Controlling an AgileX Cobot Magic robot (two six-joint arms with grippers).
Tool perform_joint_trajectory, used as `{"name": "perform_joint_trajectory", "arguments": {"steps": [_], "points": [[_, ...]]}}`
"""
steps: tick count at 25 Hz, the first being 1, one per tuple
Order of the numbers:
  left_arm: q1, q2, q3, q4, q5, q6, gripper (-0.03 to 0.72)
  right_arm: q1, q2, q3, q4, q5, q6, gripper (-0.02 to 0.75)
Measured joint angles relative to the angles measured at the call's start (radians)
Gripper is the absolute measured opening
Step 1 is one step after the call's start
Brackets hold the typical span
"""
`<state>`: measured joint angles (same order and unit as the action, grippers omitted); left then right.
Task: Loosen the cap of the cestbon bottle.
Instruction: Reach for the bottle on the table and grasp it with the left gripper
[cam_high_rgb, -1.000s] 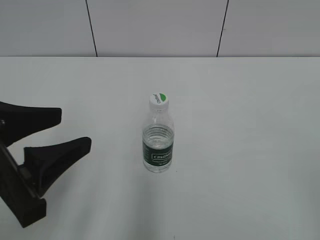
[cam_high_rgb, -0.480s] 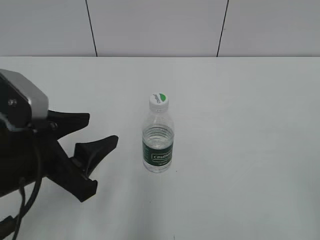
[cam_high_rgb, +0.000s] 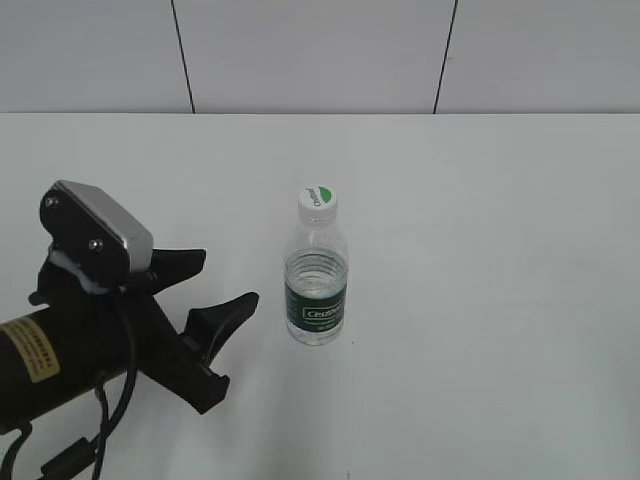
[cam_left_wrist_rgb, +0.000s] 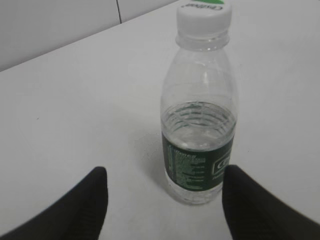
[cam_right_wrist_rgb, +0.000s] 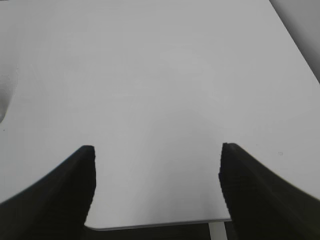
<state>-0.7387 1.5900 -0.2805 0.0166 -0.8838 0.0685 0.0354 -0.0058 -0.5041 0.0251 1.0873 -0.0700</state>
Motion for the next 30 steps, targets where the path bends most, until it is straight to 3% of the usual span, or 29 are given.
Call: {"name": "perform_joint_trajectory", "arguments": {"steps": [5, 8, 11, 16, 19, 24, 30], "points": [[0.003, 0.026, 0.000, 0.084, -0.026, 0.000, 0.436, 0.000, 0.000, 0.001, 0.001, 0.000, 0.000, 0.591], [0.044, 0.026, 0.000, 0.136, -0.022, 0.000, 0.454, 0.000, 0.000, 0.001, 0.001, 0.000, 0.000, 0.591], [0.144, 0.027, 0.000, 0.265, -0.022, -0.031, 0.494, 0.000, 0.000, 0.001, 0.001, 0.000, 0.000, 0.591], [0.389, 0.093, -0.023, 0.683, -0.079, -0.212, 0.511, 0.000, 0.000, 0.001, 0.001, 0.000, 0.000, 0.591], [0.483, 0.177, -0.094, 0.883, -0.173, -0.261, 0.511, 0.000, 0.000, 0.001, 0.001, 0.000, 0.000, 0.591], [0.507, 0.312, -0.218, 1.075, -0.199, -0.283, 0.511, 0.000, 0.000, 0.001, 0.001, 0.000, 0.000, 0.591], [0.507, 0.383, -0.304, 1.142, -0.213, -0.298, 0.511, 0.000, 0.000, 0.001, 0.001, 0.000, 0.000, 0.591]]}}
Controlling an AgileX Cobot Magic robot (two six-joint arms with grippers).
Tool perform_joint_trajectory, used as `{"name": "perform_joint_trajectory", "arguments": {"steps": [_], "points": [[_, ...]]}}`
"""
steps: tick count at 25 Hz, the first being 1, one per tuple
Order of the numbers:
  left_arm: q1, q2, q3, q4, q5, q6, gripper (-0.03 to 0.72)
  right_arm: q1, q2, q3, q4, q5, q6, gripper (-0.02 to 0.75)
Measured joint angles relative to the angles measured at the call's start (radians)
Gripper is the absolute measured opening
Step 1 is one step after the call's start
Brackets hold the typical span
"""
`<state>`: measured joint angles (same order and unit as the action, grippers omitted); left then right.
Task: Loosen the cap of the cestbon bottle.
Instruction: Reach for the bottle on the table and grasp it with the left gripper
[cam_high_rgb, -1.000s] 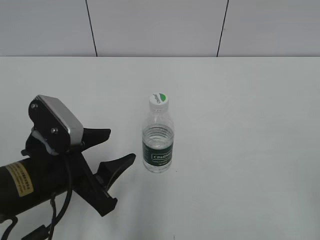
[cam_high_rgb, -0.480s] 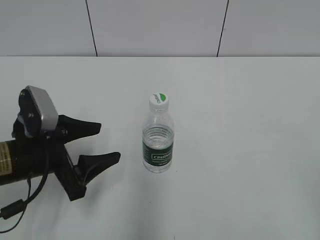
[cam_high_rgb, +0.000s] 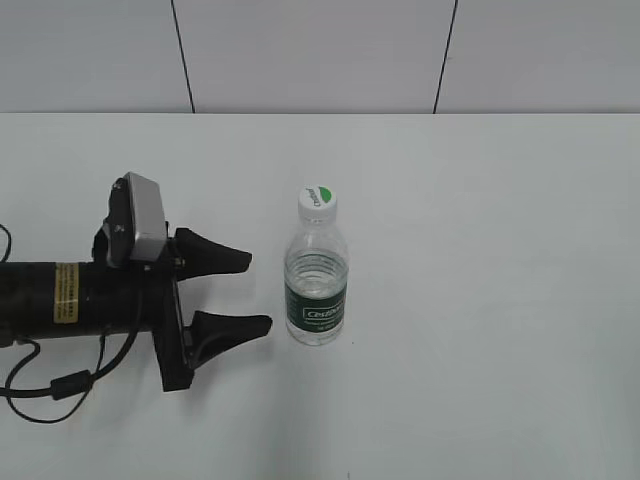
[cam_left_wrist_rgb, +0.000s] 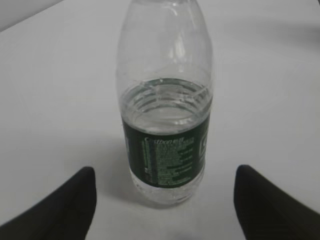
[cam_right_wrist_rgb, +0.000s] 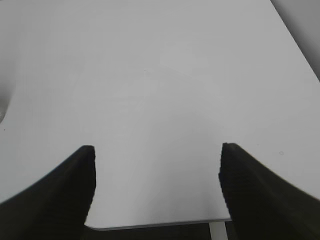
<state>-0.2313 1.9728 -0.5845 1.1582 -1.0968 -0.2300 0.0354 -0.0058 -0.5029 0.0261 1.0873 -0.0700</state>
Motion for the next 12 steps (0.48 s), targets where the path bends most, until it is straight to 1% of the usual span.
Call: {"name": "perform_joint_trajectory", "arguments": {"steps": [4, 9, 12], "points": [[0.000, 0.037, -0.041, 0.071, -0.001, -0.009, 0.511, 0.000, 0.000, 0.000, 0.000, 0.000, 0.000, 0.591], [-0.002, 0.075, -0.094, 0.094, -0.007, -0.040, 0.511, 0.000, 0.000, 0.000, 0.000, 0.000, 0.000, 0.591], [-0.024, 0.089, -0.132, 0.100, -0.008, -0.055, 0.511, 0.000, 0.000, 0.000, 0.000, 0.000, 0.000, 0.591]]}}
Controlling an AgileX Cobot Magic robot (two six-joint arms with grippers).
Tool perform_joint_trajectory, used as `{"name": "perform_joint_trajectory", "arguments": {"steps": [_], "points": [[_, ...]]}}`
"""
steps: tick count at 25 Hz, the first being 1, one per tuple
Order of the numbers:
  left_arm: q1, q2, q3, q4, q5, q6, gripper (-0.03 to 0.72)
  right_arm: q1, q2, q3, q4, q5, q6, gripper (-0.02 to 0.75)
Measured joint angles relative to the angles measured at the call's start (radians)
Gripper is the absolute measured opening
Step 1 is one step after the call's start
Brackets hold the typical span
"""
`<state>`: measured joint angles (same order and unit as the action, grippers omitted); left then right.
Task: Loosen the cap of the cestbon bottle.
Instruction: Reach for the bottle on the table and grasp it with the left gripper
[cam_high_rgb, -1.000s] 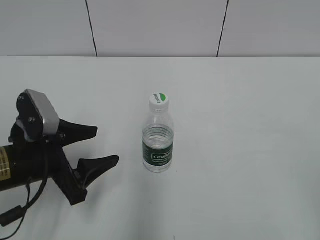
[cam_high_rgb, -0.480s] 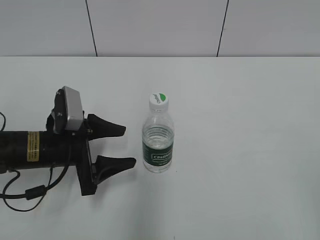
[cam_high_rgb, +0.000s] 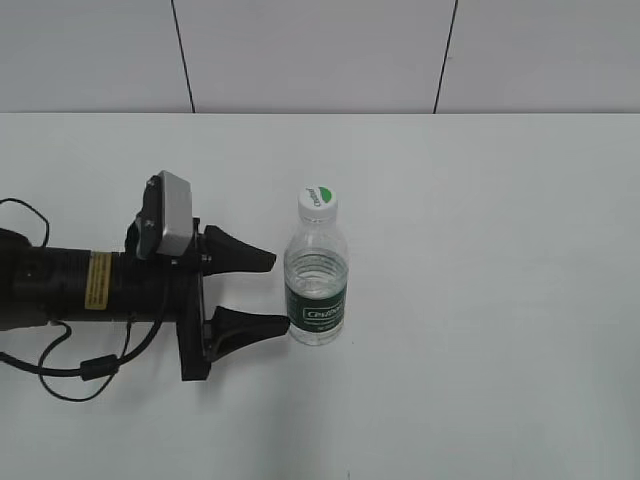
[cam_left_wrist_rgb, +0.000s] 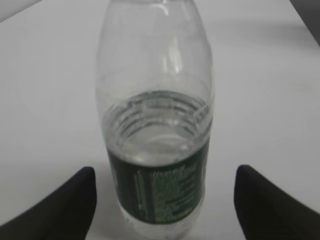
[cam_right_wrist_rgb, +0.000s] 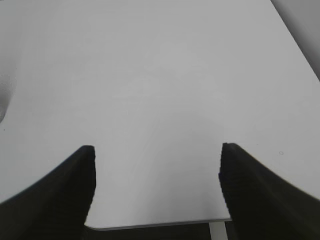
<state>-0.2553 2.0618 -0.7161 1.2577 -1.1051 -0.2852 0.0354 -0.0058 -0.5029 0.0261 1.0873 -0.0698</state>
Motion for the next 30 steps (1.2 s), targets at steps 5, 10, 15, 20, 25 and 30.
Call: {"name": "perform_joint_trajectory", "arguments": {"steps": [5, 10, 15, 20, 25, 30], "points": [[-0.059, 0.033, -0.061, -0.002, 0.004, -0.037, 0.511, 0.000, 0.000, 0.000, 0.000, 0.000, 0.001, 0.591], [-0.103, 0.089, -0.112, -0.011, 0.011, -0.040, 0.512, 0.000, 0.000, 0.000, 0.000, 0.000, 0.001, 0.591], [-0.126, 0.097, -0.144, -0.015, 0.027, -0.041, 0.511, 0.000, 0.000, 0.000, 0.000, 0.000, 0.001, 0.591], [-0.149, 0.097, -0.168, -0.060, 0.035, -0.041, 0.511, 0.000, 0.000, 0.000, 0.000, 0.000, 0.001, 0.591], [-0.175, 0.097, -0.173, -0.067, 0.073, -0.041, 0.452, 0.000, 0.000, 0.000, 0.000, 0.000, 0.001, 0.591], [-0.176, 0.097, -0.173, -0.069, 0.074, -0.043, 0.379, 0.000, 0.000, 0.000, 0.000, -0.001, 0.001, 0.591]]}}
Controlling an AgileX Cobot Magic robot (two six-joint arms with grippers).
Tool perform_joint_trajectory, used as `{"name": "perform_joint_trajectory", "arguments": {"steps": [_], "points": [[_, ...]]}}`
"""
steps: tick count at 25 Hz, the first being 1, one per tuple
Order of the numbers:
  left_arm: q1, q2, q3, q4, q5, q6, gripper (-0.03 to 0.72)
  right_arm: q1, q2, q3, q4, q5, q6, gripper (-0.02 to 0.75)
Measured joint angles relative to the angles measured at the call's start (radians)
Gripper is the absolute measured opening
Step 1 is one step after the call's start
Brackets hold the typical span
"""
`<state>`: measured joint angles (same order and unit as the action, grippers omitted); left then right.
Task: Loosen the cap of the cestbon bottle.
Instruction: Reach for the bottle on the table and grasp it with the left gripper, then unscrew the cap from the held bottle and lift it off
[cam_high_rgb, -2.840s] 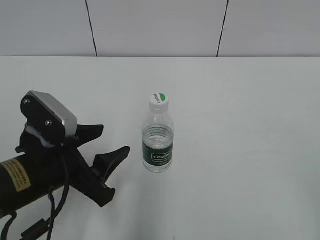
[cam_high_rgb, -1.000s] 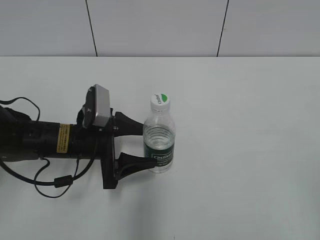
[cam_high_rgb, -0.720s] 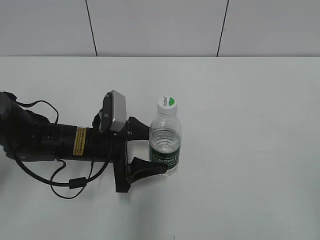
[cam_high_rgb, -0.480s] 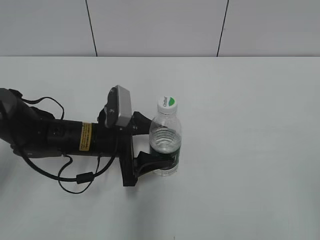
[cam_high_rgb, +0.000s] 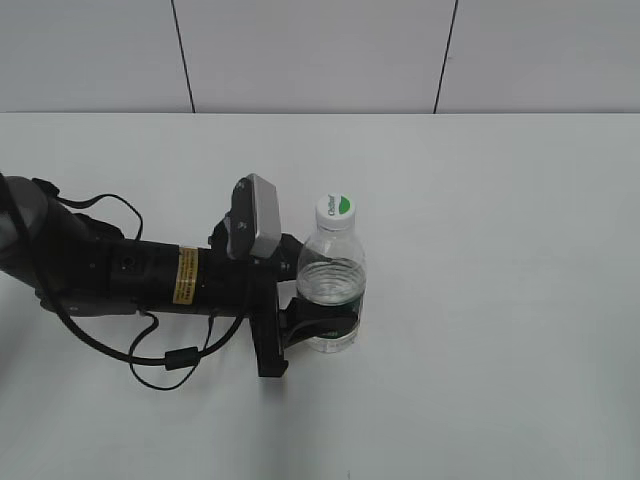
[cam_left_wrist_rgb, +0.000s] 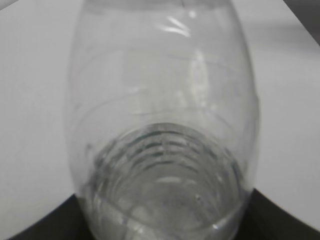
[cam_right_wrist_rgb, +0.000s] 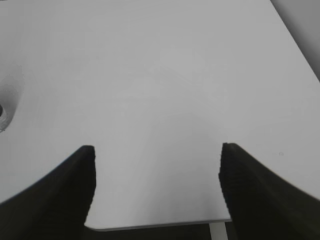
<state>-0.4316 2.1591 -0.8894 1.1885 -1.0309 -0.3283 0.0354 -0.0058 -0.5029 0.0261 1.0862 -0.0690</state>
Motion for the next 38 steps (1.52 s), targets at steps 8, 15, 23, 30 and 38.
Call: {"name": "perform_joint_trajectory", "arguments": {"steps": [8, 15, 23, 30, 38], "points": [[0.000, 0.000, 0.000, -0.003, 0.001, -0.001, 0.379, 0.000, 0.184, -0.064, 0.021, -0.047, 0.022, 0.544], [0.000, 0.000, 0.000, -0.003, 0.000, -0.001, 0.378, 0.000, 0.575, -0.218, 0.034, -0.060, 0.023, 0.472], [-0.002, 0.000, 0.000, -0.003, -0.001, -0.001, 0.378, 0.000, 0.993, -0.439, 0.050, 0.005, 0.023, 0.465], [-0.002, 0.000, -0.001, -0.004, -0.001, -0.001, 0.378, 0.000, 1.260, -0.624, 0.059, 0.118, 0.051, 0.465], [-0.002, 0.000, -0.001, -0.005, -0.002, -0.001, 0.378, 0.000, 1.498, -0.766, 0.072, 0.123, 0.057, 0.454]]}}
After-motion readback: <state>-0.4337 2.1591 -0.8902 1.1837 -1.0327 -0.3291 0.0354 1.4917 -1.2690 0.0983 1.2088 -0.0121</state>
